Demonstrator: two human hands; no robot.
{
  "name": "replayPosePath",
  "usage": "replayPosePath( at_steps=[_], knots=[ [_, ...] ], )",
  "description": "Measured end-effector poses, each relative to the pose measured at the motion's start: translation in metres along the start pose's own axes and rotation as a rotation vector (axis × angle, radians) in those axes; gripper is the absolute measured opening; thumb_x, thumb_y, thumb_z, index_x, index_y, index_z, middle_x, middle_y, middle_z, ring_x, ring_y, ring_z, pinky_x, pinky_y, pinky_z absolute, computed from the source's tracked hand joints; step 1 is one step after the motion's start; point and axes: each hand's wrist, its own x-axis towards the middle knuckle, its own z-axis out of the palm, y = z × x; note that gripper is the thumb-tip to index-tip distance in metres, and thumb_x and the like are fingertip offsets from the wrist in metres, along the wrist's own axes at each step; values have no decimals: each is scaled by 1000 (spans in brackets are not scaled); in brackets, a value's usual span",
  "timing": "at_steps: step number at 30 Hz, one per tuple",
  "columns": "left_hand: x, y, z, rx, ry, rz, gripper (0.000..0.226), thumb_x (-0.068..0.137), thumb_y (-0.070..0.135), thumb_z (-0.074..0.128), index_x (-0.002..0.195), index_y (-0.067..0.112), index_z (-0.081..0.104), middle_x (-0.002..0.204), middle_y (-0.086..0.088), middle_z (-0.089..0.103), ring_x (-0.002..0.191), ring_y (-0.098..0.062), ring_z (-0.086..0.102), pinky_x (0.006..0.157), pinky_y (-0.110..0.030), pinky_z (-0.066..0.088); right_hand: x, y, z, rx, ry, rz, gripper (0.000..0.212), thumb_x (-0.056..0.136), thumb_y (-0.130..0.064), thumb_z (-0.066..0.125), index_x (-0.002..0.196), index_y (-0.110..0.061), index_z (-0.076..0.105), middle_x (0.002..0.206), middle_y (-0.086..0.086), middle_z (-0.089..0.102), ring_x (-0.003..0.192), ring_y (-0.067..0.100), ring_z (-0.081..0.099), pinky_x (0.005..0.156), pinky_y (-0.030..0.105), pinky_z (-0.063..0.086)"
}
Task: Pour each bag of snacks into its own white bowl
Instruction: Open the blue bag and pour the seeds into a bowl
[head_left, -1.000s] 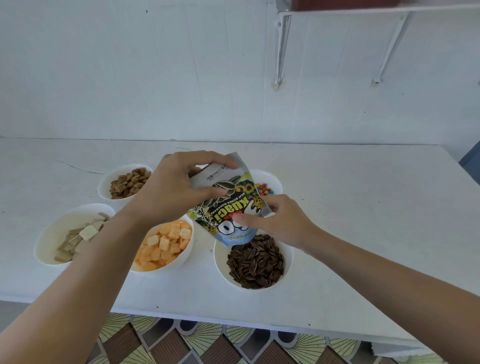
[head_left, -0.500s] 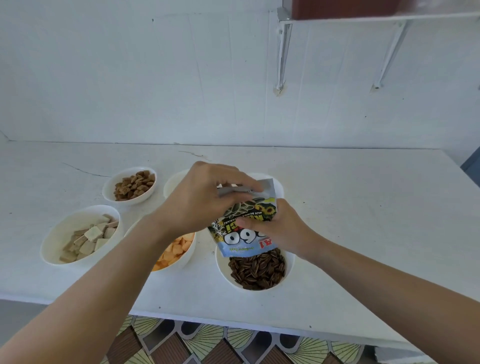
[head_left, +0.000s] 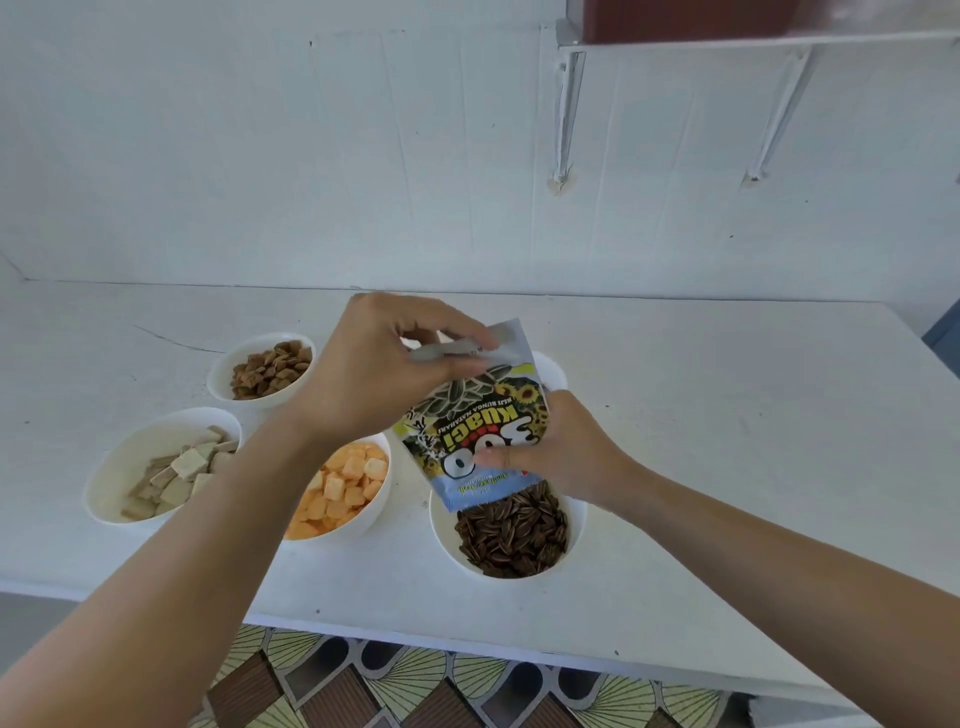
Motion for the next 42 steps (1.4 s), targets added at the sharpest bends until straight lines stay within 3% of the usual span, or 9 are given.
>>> replayPosePath(
  at_steps=[7,11,15,18,25,31,34,39,42],
  knots=[
    [-6,-1,3,-37,28,-20,22,82,17,84,103,22,79,97,11,76,81,-23,73,70,-44,60,3,4,-5,-7,22,32,44,70,-17,91,109,-8,73,101,0,78,94,14,75,87,40,60],
    [-1,11,-14,1,-252,-26,46,87,24,79,126,33,56,104,7,71,92,-18,74,68,-34,63,6,-3,-8,-38,6,36,45,69,-23,92,107,-11,73,99,0,78,93,14,74,86,42,61],
    [-2,6,-8,72,-379,-60,44,92,23,74,126,39,52,96,3,71,84,-17,75,66,-32,61,-3,-1,1,-182,-60,1,39,75,-25,88,109,-14,72,100,-3,78,90,4,72,80,26,60],
    [-4,2,0,155,-297,35,28,94,17,73,114,34,64,89,5,72,78,-19,72,63,-41,57,-6,1,4,-226,-45,-25,35,79,-24,86,109,-14,72,101,-5,77,86,-2,69,74,16,56],
    [-3,-1,-11,-76,-117,-71,15,97,11,66,109,21,66,95,-13,72,87,-39,70,69,-62,56,1,-1,-11,-33,84,-10,32,71,-13,90,101,-10,77,98,0,79,93,14,74,82,35,61],
    [-14,-5,-1,-199,108,-176,25,97,1,63,107,24,65,97,-10,72,94,-37,69,79,-64,55,-5,12,-7,845,106,279,44,68,-1,80,112,-2,70,112,17,74,102,32,72,98,49,54],
    [-22,-7,9,-245,179,-237,28,97,0,64,107,26,66,101,-4,74,96,-28,73,83,-58,60,-8,15,-2,846,68,309,37,78,1,75,114,-4,69,114,15,74,101,29,72,95,48,56],
    [-29,-6,19,-277,344,-271,23,96,-1,64,108,17,66,92,3,75,84,-13,74,69,-32,63,-11,19,-1,716,-46,319,34,80,1,76,113,-7,69,115,13,74,105,29,71,87,43,58],
    [-34,-8,22,-280,376,-325,25,93,1,69,113,13,63,99,-5,74,86,-15,75,69,-37,64,-10,20,-2,651,-20,293,32,82,1,76,112,-9,70,109,10,76,96,23,73,78,35,57]
  ],
)
